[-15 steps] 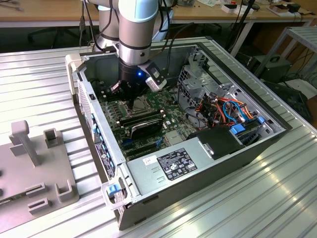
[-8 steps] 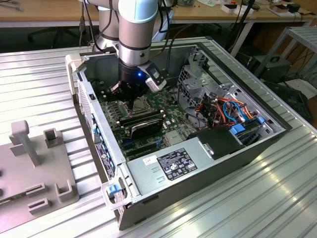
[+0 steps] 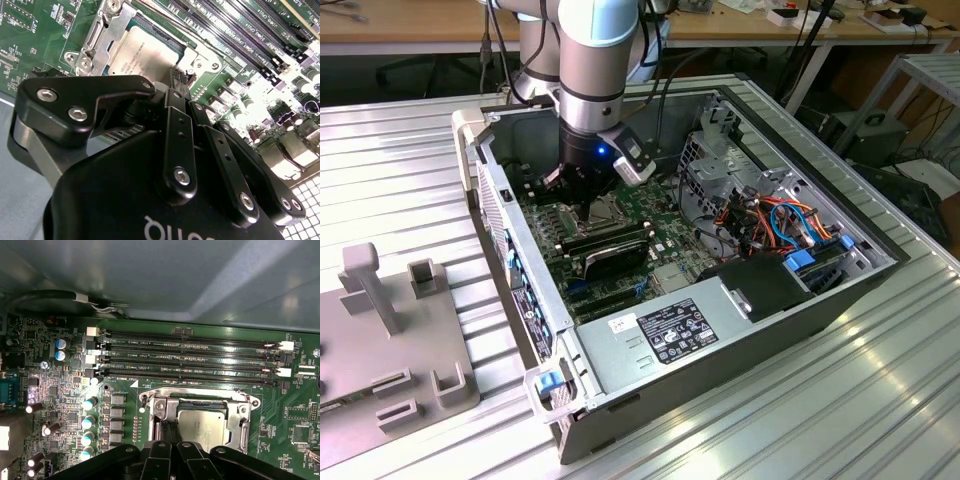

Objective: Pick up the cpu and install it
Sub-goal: 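Close the cpu cover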

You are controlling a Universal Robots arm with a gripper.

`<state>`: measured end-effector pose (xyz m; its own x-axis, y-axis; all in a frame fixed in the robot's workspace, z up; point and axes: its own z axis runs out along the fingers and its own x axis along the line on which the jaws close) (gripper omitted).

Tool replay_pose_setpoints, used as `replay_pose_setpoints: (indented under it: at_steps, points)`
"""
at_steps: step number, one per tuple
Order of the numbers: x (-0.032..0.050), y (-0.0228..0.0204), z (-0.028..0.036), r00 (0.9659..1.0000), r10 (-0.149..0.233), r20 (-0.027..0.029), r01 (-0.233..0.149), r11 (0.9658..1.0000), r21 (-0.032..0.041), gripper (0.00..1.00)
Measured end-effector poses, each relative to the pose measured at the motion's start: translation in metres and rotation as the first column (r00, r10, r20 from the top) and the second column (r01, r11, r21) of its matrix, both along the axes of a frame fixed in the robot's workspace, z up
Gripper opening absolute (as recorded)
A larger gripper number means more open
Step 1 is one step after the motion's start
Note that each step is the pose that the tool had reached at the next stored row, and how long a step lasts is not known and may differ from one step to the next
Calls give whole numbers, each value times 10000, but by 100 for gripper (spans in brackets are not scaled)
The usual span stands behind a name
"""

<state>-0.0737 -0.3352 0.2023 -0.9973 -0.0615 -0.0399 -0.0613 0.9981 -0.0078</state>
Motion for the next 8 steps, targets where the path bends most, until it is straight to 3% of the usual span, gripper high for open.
replay_pose_setpoints:
  at_steps: [8]
  points:
    - [2, 3, 28, 10000, -1, 12, 1, 10000, 19, 11]
